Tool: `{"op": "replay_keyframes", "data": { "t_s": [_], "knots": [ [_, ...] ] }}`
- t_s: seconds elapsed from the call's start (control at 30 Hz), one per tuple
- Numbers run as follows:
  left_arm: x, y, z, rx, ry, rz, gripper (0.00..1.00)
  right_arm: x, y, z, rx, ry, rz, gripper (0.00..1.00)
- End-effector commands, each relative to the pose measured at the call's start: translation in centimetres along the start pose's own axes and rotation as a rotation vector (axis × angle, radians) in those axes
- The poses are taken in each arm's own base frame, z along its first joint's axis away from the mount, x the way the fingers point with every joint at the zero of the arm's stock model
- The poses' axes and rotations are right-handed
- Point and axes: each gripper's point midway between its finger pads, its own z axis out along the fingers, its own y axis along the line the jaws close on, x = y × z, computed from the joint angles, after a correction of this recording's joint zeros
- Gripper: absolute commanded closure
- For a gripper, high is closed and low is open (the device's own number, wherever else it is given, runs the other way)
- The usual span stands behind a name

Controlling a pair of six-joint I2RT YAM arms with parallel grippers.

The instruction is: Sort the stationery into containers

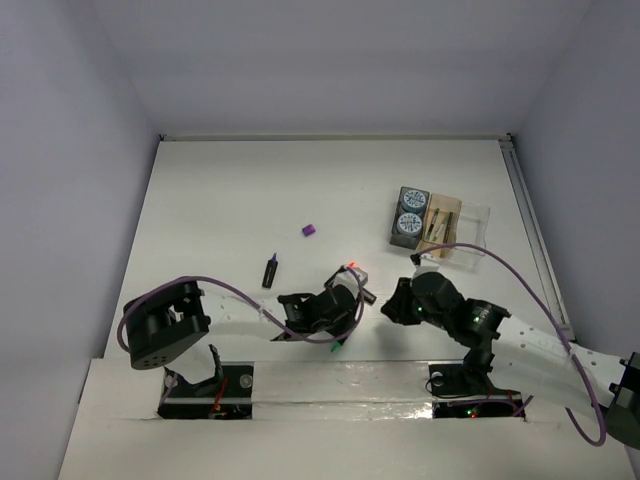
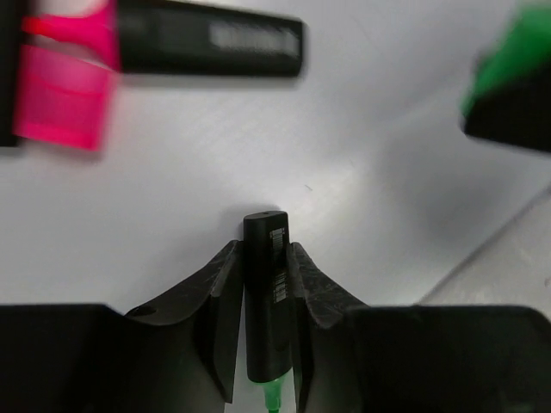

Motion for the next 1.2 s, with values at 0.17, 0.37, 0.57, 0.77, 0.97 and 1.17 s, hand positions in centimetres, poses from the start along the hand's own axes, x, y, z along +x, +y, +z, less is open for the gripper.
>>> {"op": "replay_keyframes", "data": {
  "t_s": [0.17,0.37,0.57,0.77,0.97,1.17],
  "knots": [
    [-1.5,6.7,-1.0,-0.138,-0.131,-0.372,1.0,-1.7,1.9,0.0,-0.06,-0.047,-0.022,1.0],
    [-1.6,6.0,-1.5,-0.076,-0.15,-0.434,1.0,-2.2,2.2,-0.1,-0.072,-0.058,-0.037,1.0],
    [-7.0,5.2,-5.5,0.025,-0.339,-0.541,1.0,-0.6,4.0,1.2,-0.18,0.002,-0.045,1.0],
    [-15.4,5.5,-12.6,0.175,-0.67,-0.665,1.0,-1.0,7.3,2.4,-0.335,-0.008,-0.073,1.0],
    [-19.1,6.1,-16.3,0.192,-0.833,-0.674,1.0,1.1,6.4,4.8,-0.289,0.077,-0.089,0.97],
    [-19.0,6.4,-16.4,0.216,-0.875,-0.71,1.0,2.1,5.5,5.3,-0.255,0.118,-0.088,0.72]
  ]
}}
